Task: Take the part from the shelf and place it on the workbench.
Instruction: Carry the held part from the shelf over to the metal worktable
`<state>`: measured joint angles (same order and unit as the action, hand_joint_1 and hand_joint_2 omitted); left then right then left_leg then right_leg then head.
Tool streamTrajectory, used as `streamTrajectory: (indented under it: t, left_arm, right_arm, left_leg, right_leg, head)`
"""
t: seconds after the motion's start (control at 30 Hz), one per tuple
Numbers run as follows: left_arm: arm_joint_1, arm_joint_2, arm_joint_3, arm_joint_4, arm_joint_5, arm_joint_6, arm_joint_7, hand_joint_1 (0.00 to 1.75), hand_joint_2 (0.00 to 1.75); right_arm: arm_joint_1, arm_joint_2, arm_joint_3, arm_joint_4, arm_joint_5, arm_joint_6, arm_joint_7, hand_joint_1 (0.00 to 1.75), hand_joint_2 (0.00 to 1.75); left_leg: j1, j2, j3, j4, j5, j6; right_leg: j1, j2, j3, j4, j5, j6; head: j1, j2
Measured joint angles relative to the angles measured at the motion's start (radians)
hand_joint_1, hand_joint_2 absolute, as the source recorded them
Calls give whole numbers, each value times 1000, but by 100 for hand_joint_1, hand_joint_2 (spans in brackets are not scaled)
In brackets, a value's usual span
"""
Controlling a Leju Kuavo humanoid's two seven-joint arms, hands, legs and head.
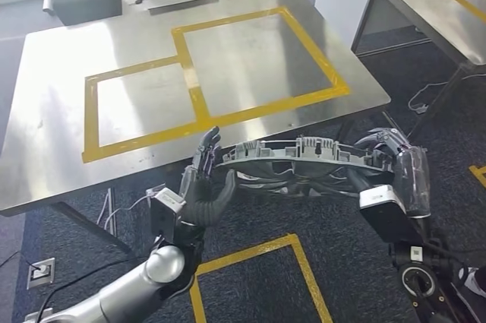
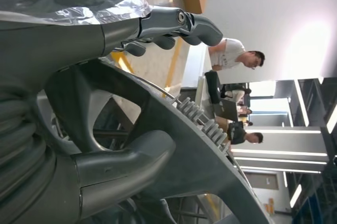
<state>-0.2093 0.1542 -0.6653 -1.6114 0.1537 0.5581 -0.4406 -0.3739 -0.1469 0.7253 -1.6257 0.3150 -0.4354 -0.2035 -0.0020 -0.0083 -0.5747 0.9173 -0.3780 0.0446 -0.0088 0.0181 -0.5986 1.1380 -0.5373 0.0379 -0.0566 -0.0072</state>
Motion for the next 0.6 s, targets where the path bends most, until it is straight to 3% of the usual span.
streamTrajectory:
  t: [0.07, 0.1, 0.13, 0.2, 0.27, 0.37, 0.4, 0.47, 0.53, 0.57, 0.6]
  left_arm:
    - [2, -2, 0, 0, 0, -3, 0, 0, 175]
    - [3, -3, 0, 0, 0, -3, 0, 0, 175]
    - [4, -4, 0, 0, 0, -4, 0, 0, 175]
    - [5, -7, 0, 0, -1, -4, -1, 0, 175]
    - [4, -9, 0, 0, -2, -4, -2, 0, 175]
    - [4, -9, 1, -2, -4, -7, -2, 0, 175]
    - [4, -9, 1, -3, -4, -8, -3, 0, 175]
    - [1, -9, 1, -5, -9, -7, -5, 0, 175]
    - [1, -9, 1, -5, -22, 0, -10, 0, 175]
    - [2, -9, 1, -5, -30, 4, -12, 0, 175]
    - [3, -9, 1, -5, -37, 8, -15, 0, 175]
  right_arm:
    - [1, 0, 0, -2, 4, -2, 5, 175, 175]
    - [1, 0, 0, -2, 9, -3, 8, 175, 175]
    - [1, 0, 0, -4, 16, -5, 11, 175, 175]
    - [1, 0, -1, -10, 31, -10, 17, 175, 175]
    - [-3, -1, -2, -17, 40, -12, 23, 175, 175]
    - [-8, -2, -4, -30, 47, -13, 30, 175, 175]
    - [-9, -2, -5, -34, 51, -14, 31, 175, 175]
    - [-13, -2, -7, -44, 59, -14, 36, 175, 175]
    - [-20, -4, -8, -52, 66, -9, 46, 175, 175]
    - [-23, -5, -9, -56, 69, -6, 52, 175, 175]
    - [-27, -6, -9, -59, 72, -1, 57, 175, 175]
  left_leg:
    - [1, 4, 14, 1, -14, -2]
    - [2, 5, 22, 2, -22, -4]
    - [3, 5, 32, 4, -30, -7]
    - [7, 5, 53, 8, -50, -16]
    - [7, 5, 61, 14, -65, -27]
    - [2, 6, 60, 22, -75, -44]
    - [2, 7, 55, 37, -76, -48]
    - [5, 7, 4, 128, -94, -54]
    - [6, 7, -91, 269, -141, -57]
    - [6, 7, -131, 317, -161, -57]
    - [6, 7, -156, 332, -165, -56]
  right_leg:
    - [-7, -7, -69, 98, -28, 12]
    - [-10, -9, -82, 99, -15, 17]
    - [-13, -11, -77, 63, 19, 21]
    - [-17, -16, -34, -69, 112, 23]
    - [-13, -21, -5, -165, 147, 12]
    - [-9, -18, 7, -184, 144, -22]
    - [-11, -16, 12, -188, 143, -28]
    - [-14, -12, 26, -195, 140, -36]
    - [-12, -9, 34, -196, 132, -42]
    - [-10, -7, 39, -197, 126, -44]
    - [-8, -4, 46, -197, 120, -45]
  head:
    - [3, 0]
    - [4, 0]
    - [4, 0]
    - [6, 0]
    - [13, 0]
    - [12, 0]
    - [8, 0]
    - [2, 0]
    - [-7, 0]
    - [-10, 0]
    - [-12, 0]
